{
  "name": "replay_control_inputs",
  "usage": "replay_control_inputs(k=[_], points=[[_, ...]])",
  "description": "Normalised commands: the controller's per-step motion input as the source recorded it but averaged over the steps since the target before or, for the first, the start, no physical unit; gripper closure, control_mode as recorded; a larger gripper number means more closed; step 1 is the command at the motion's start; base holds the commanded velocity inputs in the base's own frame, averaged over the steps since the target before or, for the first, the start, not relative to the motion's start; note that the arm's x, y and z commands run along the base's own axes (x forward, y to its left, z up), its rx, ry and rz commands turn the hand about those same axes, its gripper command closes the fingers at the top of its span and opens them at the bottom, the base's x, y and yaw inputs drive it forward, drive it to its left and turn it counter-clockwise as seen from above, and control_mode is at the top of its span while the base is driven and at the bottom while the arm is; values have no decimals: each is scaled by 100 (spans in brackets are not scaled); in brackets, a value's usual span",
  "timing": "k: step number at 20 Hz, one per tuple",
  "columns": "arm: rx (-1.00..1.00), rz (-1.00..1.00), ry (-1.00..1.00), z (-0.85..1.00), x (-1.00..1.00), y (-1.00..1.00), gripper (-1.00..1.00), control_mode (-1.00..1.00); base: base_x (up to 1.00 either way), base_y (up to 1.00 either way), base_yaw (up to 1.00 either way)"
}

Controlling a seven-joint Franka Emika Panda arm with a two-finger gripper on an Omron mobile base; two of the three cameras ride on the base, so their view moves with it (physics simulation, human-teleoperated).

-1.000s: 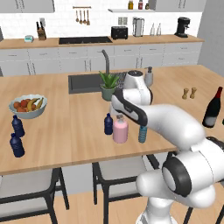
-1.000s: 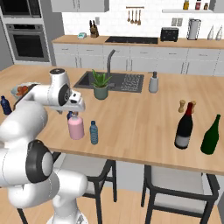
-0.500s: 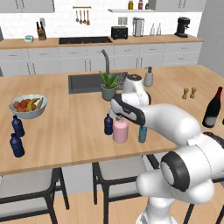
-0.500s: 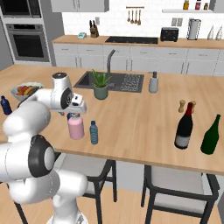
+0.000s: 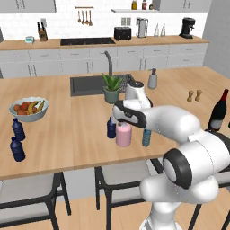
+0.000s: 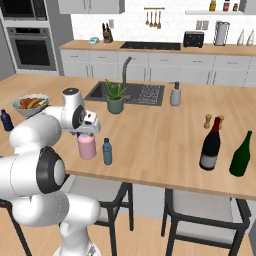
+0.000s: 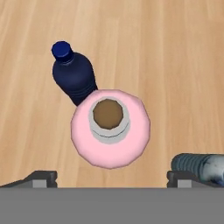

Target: Move the plastic bottles in the middle to the plastics group, and the glass bottles in the middle to the glass group.

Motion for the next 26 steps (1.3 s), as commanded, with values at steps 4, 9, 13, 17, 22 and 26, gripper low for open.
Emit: replay_control_inputs(k=[4,9,13,17,22,26], points=[[0,0,-1,-1,9,0,-100,-100,0,0,0],[-1,0,0,0,14,0,-100,-100,0,0,0],[-1,0,0,0,11,0,-100,-100,0,0,0],[0,0,0,0,0,3,-100,-100,0,0,0],[0,4,0,-2,1,4,-100,-100,0,0,0],[0,7,0,-5,16,0,-100,-100,0,0,0]])
